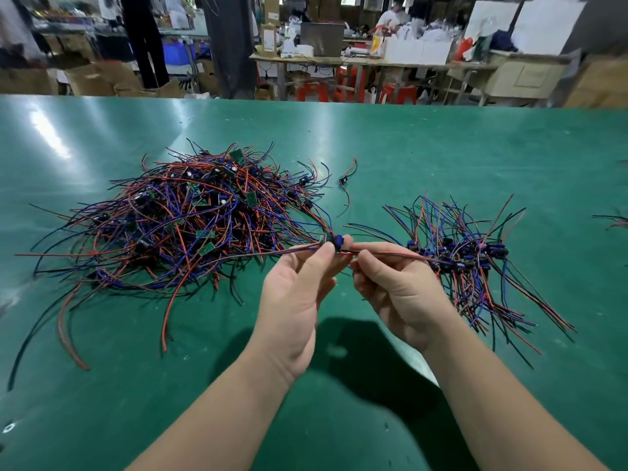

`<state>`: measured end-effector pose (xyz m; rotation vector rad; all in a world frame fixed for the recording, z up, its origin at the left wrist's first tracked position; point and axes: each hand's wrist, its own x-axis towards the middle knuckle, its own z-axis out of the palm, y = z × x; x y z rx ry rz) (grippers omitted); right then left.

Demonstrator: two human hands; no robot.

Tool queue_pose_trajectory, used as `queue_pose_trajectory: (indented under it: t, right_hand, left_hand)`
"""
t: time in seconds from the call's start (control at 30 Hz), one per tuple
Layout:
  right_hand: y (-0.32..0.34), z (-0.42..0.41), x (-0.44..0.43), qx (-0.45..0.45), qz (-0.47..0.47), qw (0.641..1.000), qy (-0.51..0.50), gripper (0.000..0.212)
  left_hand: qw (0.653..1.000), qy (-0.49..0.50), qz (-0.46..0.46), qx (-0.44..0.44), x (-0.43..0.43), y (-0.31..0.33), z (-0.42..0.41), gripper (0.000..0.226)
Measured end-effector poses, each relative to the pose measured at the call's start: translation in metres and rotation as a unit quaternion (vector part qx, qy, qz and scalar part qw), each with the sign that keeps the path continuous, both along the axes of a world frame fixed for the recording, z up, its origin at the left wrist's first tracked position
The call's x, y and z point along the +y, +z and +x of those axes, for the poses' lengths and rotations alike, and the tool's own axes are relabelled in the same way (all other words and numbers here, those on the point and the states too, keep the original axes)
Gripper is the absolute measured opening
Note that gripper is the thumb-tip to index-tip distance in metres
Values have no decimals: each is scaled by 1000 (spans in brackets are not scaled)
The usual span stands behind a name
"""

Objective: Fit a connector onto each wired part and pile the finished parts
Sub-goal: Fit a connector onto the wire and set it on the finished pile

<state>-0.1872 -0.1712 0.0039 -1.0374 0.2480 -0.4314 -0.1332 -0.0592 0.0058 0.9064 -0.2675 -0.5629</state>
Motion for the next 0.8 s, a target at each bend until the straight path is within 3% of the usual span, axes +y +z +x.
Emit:
queue_pose_trajectory:
  t: [0.2,0.3,0.37,0.4,0.5,0.6,0.67,0.8]
  right_hand:
    - [5,1,-1,-17,82,997,0,13]
    - [10,-1,-5,-23,122,992,0,12]
    - [12,-5,-11,-13,128,992,-13,11]
    - [14,-6,-14,-8,115,993,-22,11]
    - [13,-9,-20,21,21,999,-41,6]
    - [7,-10,-18,70,-104,991,-35,1]
    - [3,-9,-18,102,-165,980,-44,9]
    - [2,-9,-19,132,-189,971,-56,11]
  left_hand:
    - [978,105,28,-178,-3,-12,-8,24]
    - [916,127,83,-371,1,-18,-7,14]
    - [887,119,91,-438,3,-18,-8,16]
    - [896,115,95,-418,3,-17,-8,16]
    - [969,48,95,-224,3,-8,-9,16]
    - [969,-11,161,-189,3,-9,-7,25]
    - [966,-29,198,-163,3,-10,-6,16]
    - [963,-76,233,-109,2,-10,-1,9]
